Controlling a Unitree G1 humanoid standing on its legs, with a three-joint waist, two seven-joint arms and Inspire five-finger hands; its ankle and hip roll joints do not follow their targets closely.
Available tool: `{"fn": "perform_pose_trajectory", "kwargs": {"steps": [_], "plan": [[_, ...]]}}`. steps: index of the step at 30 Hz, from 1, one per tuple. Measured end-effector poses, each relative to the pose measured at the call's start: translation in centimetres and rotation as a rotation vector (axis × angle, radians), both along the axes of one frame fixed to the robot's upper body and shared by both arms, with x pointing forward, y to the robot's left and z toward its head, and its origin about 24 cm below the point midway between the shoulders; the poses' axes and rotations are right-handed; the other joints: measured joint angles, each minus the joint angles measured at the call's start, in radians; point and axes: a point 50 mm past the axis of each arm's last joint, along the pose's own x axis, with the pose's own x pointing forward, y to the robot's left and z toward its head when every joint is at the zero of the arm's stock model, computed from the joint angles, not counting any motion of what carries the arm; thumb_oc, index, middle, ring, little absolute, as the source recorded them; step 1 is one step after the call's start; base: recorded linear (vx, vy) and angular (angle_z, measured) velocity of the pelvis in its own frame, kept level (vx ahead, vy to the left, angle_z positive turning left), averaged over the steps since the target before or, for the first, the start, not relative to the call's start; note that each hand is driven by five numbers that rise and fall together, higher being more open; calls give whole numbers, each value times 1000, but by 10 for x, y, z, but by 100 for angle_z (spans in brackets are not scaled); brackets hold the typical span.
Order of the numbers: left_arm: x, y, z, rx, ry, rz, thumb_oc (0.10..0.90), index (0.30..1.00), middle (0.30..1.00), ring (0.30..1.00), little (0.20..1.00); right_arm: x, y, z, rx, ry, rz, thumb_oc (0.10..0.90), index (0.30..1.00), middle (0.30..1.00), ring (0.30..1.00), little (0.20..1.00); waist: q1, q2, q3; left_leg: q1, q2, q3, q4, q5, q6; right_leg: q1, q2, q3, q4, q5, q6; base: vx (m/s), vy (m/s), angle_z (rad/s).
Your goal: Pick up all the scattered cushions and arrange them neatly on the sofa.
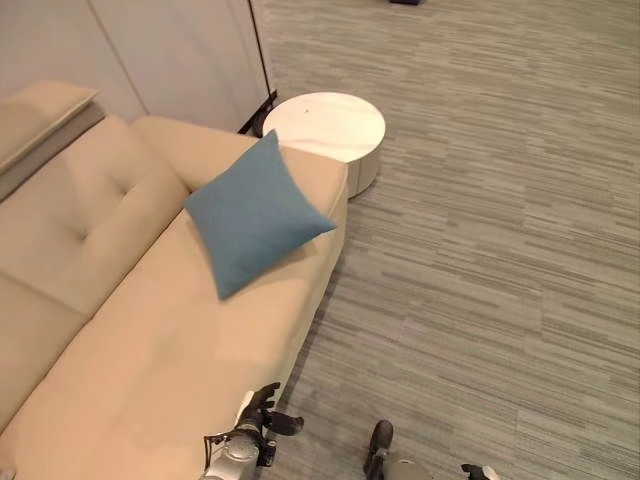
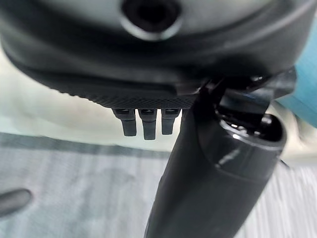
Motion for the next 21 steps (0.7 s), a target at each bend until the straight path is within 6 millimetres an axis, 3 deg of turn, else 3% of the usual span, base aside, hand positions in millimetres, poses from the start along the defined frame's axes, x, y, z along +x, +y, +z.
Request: {"fn": "perform_pose_trajectory", "kwargs": {"steps": [2, 4, 7, 8, 9, 11, 13, 15, 17, 21], "plan": [[0, -8, 0, -24, -2, -2, 800, 900, 900, 900, 900, -2, -4, 1, -11, 6, 3, 800, 900, 900, 900, 900, -5, 14, -16, 3, 26, -37, 25, 0, -8, 39, 31, -7, -34, -24, 15, 167, -237, 1], [6, -14, 3, -42, -19, -11, 800, 900, 900, 900, 900, -3, -5, 1, -13, 8, -1, 800, 900, 900, 900, 900, -8, 5, -27, -42, 45, -51, 135, 3, -45, 75, 53, -25, -79, -28, -8, 104, -250, 13], [10, -14, 5, -54, -31, -2, 800, 900, 900, 900, 900, -3, -7, 1, -15, 6, -7, 800, 900, 900, 900, 900, 15, -15, -23, -199, 50, -70, 438, 59, -120, 103, 61, -28, -105, -41, -43, 94, -252, 1], [11, -11, 6, -60, -38, 6, 800, 900, 900, 900, 900, -3, -6, 1, -11, 6, -13, 800, 900, 900, 900, 900, 40, -38, -9, -300, 38, -82, 609, 132, -132, 126, 57, -25, -131, -43, -59, 133, -173, -2], [10, -10, 5, -62, -34, 13, 800, 900, 900, 900, 900, -3, -7, 1, -14, 10, -9, 800, 900, 900, 900, 900, 43, -43, -6, -331, 42, -83, 644, 103, -119, 139, 58, -26, -144, -42, -62, 169, -146, 2], [5, -8, 3, -66, -24, 26, 800, 900, 900, 900, 900, 2, -7, 2, -21, 3, 14, 800, 900, 900, 900, 900, 64, -54, 5, -399, 40, -53, 557, 58, -79, 171, 62, -38, -176, -53, -77, 147, -84, 11], [1, -7, 1, -63, -13, 30, 800, 900, 900, 900, 900, 4, -7, 3, -22, -1, 20, 800, 900, 900, 900, 900, 63, -53, 18, -417, 36, -23, 433, 58, -79, 199, 69, -57, -199, -52, -76, 191, -48, 20], [-4, -5, -2, -62, 4, 38, 800, 900, 900, 900, 900, 10, -6, 4, -20, -16, 25, 800, 900, 900, 900, 900, 66, -50, 31, -413, 19, 13, 227, 68, -80, 228, 78, -68, -218, -57, -69, 180, -23, 24], [-4, -6, -2, -60, 6, 37, 800, 900, 900, 900, 900, 14, -7, 5, -21, -31, 29, 800, 900, 900, 900, 900, 62, -36, 35, -399, -4, 16, 42, 125, -83, 248, 88, -84, -218, -75, -46, 207, -10, 19], [-7, -4, -3, -65, 13, 56, 800, 900, 900, 900, 900, 15, -7, 5, -21, -38, 30, 800, 900, 900, 900, 900, 67, -1, 39, -380, -9, 23, -35, 200, -90, 287, 104, -82, -216, -105, -20, 267, 60, 0]]}}
